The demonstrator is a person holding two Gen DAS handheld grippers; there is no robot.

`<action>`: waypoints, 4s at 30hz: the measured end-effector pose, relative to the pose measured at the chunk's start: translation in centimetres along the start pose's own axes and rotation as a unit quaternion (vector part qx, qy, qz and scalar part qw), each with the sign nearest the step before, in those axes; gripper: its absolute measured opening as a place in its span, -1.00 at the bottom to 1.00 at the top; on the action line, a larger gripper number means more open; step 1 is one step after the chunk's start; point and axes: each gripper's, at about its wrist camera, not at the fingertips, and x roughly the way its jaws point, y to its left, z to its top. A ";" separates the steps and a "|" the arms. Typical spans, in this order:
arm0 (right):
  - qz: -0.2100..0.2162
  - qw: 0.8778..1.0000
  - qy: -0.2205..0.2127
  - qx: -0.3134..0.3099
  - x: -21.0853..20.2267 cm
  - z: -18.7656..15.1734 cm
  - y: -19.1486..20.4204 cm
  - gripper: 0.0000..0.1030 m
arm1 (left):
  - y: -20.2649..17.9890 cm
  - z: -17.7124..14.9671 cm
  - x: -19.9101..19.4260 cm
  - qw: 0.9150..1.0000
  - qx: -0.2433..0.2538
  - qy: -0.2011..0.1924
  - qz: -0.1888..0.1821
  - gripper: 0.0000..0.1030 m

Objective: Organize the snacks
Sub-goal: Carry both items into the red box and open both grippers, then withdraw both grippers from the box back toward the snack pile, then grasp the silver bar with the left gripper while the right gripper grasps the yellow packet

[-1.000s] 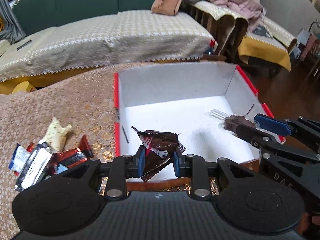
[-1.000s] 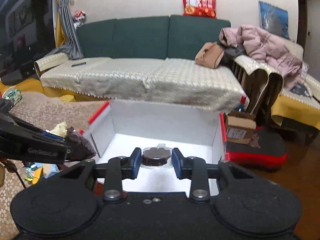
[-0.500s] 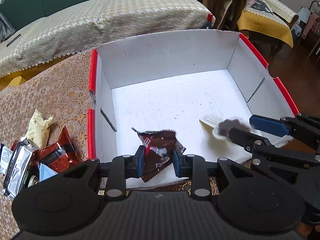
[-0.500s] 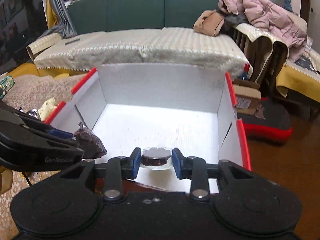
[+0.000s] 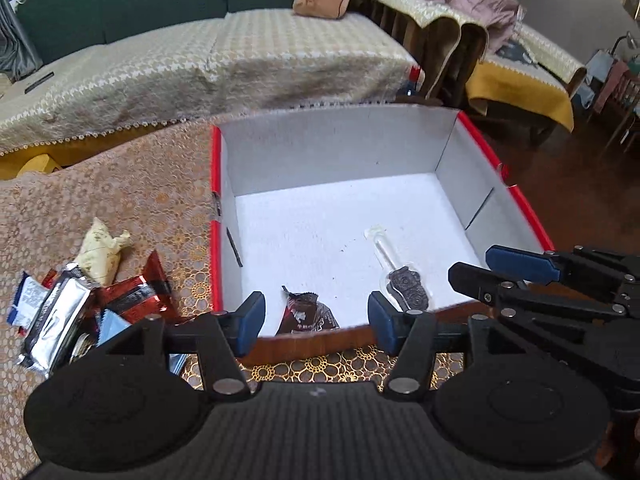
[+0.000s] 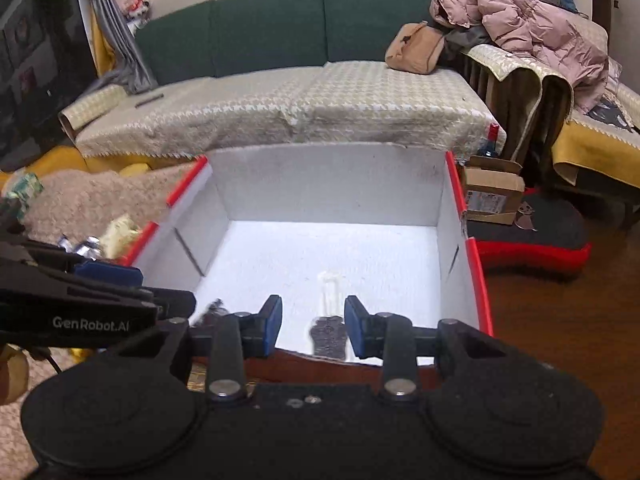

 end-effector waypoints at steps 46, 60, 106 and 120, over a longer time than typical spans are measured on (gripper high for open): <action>0.097 0.991 -0.058 -0.069 -10.8 -5.2 10.8 0.99 | 9.3 -16.1 -15.1 0.983 -0.113 -0.111 0.087 0.71; 0.136 0.977 -0.065 -0.154 -5.8 -6.4 15.3 0.99 | 14.9 -13.7 -10.1 0.987 -0.055 -0.094 0.115 0.72; 0.142 0.982 0.122 -0.034 11.0 -5.0 21.6 -0.51 | 22.2 -4.6 4.9 0.997 0.017 -0.006 0.082 -0.12; 0.143 0.985 0.087 -0.047 8.1 -5.0 21.3 -0.65 | 23.1 -6.1 2.0 0.995 -0.054 -0.020 0.081 -0.18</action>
